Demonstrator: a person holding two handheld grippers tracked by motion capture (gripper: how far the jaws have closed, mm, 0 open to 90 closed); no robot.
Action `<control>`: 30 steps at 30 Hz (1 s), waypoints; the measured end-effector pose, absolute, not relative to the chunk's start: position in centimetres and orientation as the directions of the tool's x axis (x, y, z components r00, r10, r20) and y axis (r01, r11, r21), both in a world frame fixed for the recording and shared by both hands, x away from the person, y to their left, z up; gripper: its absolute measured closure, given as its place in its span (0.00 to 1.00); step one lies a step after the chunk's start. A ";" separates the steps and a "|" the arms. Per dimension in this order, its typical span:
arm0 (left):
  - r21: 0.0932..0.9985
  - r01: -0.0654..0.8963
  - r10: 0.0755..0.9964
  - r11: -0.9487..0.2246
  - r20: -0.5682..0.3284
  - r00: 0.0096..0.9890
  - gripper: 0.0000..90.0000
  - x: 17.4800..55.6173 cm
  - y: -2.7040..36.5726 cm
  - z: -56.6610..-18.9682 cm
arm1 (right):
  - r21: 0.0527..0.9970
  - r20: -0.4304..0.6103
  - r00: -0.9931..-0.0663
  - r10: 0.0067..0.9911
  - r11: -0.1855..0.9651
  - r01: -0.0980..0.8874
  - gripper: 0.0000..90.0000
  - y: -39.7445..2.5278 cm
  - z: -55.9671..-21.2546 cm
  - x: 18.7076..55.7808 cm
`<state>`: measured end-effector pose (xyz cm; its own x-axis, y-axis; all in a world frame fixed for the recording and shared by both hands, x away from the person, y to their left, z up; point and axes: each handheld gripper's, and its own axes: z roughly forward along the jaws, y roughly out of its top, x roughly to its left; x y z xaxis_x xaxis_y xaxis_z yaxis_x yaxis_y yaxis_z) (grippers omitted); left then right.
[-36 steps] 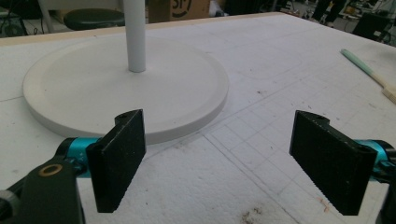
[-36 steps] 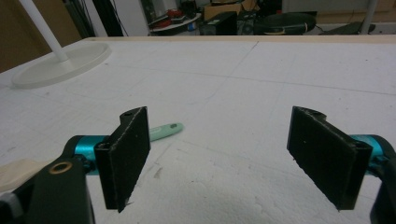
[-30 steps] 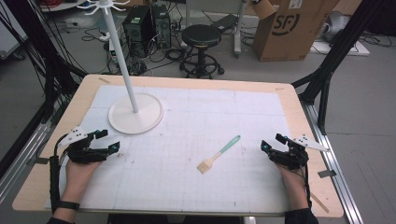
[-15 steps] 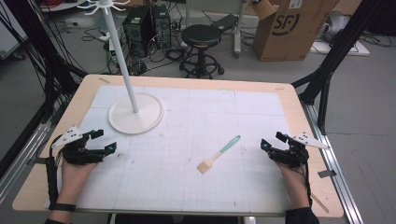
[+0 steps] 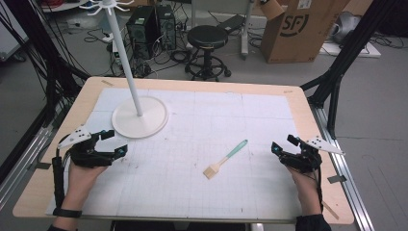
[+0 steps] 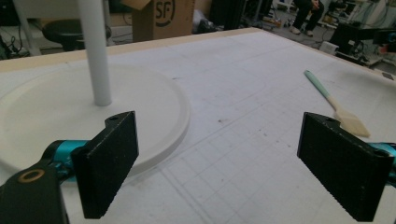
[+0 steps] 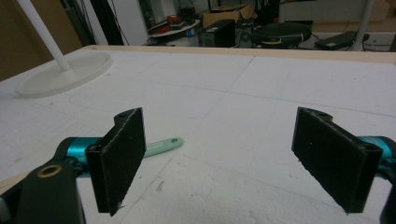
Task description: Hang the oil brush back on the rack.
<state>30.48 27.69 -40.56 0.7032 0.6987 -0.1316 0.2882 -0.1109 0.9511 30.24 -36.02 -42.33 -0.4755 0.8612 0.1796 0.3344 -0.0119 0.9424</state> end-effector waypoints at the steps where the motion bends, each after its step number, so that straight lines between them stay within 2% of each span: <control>1: 0.951 0.287 0.695 -0.119 -0.127 0.708 0.15 30.6 27.3 -40.3 | 0.942 0.180 -0.476 0.861 -0.013 0.334 0.19 -36.0 -42.3 30.2; 12: 0.943 0.276 0.621 -0.184 -0.106 0.777 0.15 32.0 21.1 -38.6 | 0.944 0.181 -0.479 0.859 -0.015 0.330 0.19 -36.1 -42.2 30.3; 30: 0.921 0.299 0.533 -0.248 -0.128 0.836 0.15 33.9 12.1 -39.2 | 0.942 0.185 -0.474 0.861 -0.019 0.335 0.19 -36.2 -42.4 30.5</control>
